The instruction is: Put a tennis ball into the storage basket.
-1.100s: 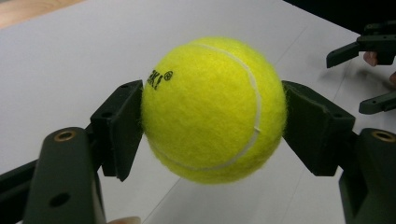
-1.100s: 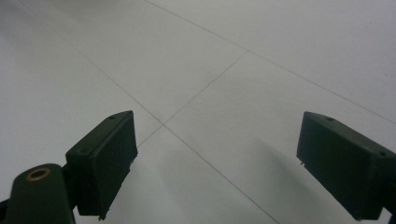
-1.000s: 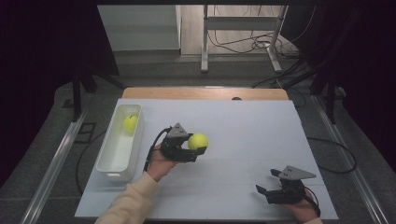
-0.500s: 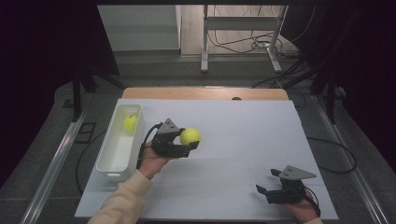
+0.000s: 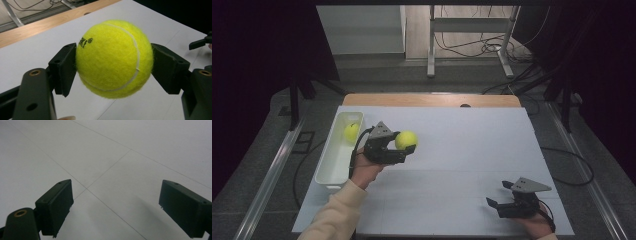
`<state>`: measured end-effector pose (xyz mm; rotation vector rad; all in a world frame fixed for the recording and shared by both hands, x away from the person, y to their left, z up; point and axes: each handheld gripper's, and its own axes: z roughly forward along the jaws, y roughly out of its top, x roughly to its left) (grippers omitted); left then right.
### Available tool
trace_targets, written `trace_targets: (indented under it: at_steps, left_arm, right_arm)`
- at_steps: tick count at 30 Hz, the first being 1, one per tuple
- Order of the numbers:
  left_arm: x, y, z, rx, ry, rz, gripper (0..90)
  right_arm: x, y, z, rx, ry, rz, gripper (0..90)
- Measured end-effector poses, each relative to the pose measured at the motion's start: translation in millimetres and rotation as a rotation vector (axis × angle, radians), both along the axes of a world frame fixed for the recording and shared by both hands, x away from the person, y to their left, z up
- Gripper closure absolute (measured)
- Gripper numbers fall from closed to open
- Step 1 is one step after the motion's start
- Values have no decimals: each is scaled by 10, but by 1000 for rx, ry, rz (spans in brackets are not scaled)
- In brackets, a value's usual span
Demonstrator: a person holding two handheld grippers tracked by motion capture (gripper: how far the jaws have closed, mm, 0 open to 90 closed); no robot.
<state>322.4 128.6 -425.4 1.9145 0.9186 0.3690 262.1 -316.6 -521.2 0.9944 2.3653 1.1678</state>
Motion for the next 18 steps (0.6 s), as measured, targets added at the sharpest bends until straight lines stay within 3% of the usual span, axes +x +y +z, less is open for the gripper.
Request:
trace_targets:
  at_steps: [18]
  left_arm:
    - [-41, 408, 112, -3, -8, 88, 267]
  right_arm:
    - [-1, -3, 11, 10, -6, -2, 128]
